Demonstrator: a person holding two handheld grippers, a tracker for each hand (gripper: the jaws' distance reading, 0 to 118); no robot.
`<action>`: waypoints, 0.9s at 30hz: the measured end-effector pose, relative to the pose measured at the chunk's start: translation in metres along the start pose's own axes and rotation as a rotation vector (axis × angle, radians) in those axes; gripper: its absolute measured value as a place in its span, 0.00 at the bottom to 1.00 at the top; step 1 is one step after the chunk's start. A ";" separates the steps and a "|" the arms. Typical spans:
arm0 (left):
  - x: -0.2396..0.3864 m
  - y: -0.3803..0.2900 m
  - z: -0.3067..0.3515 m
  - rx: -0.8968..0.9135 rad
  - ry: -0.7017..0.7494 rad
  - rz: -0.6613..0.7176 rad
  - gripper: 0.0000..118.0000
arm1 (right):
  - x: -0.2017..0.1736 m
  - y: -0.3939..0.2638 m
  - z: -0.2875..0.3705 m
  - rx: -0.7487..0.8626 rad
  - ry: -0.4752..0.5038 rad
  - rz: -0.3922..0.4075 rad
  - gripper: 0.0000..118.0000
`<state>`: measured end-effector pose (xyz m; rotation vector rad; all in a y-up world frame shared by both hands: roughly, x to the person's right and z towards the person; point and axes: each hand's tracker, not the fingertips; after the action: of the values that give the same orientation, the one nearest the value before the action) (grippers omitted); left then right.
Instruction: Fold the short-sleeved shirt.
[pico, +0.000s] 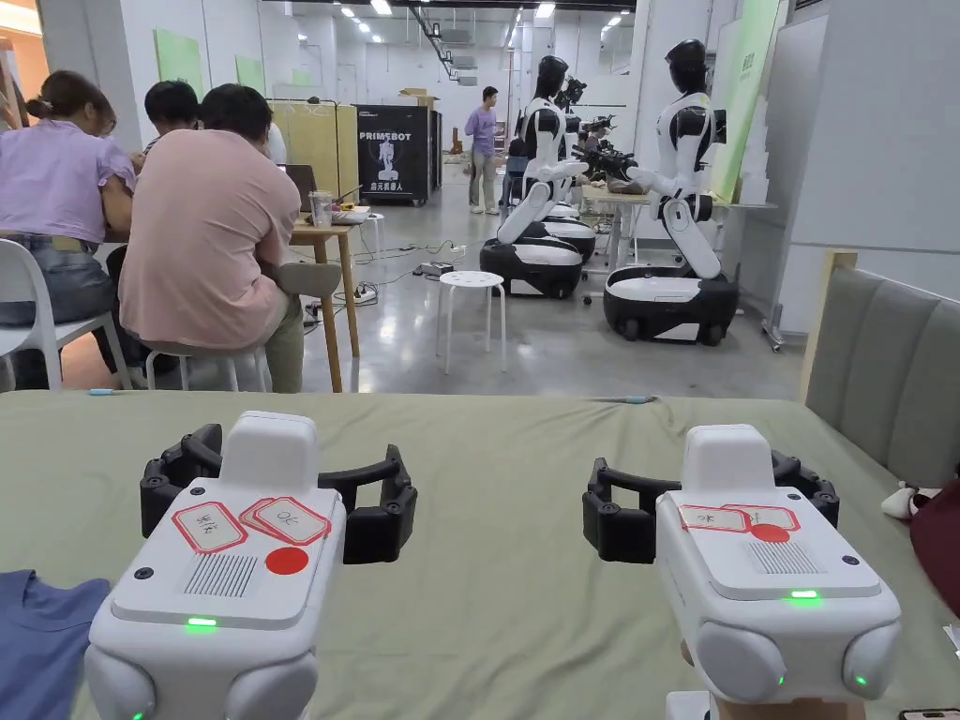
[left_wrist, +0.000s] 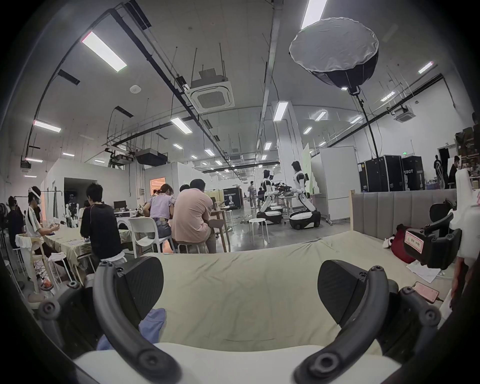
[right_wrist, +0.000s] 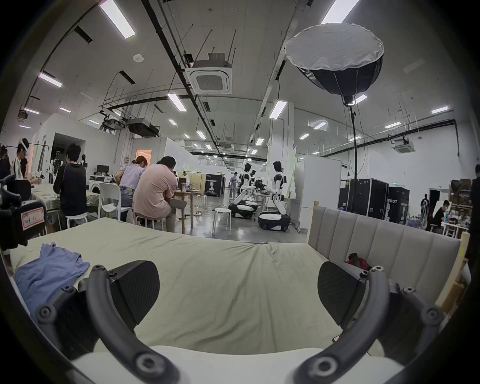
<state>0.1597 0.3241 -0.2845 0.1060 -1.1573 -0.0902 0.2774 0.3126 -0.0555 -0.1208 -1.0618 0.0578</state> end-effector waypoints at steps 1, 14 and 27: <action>0.000 0.000 0.000 0.000 0.002 0.003 1.00 | 0.000 0.000 0.000 0.002 0.001 -0.002 1.00; -0.003 -0.003 -0.003 -0.008 0.009 -0.003 1.00 | 0.001 -0.003 -0.001 -0.018 0.013 0.011 1.00; -0.007 -0.008 -0.006 -0.017 0.017 0.002 1.00 | 0.006 -0.006 -0.003 -0.012 -0.015 0.005 1.00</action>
<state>0.1621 0.3176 -0.2939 0.0902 -1.1397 -0.0973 0.2831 0.3072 -0.0506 -0.1343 -1.0774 0.0567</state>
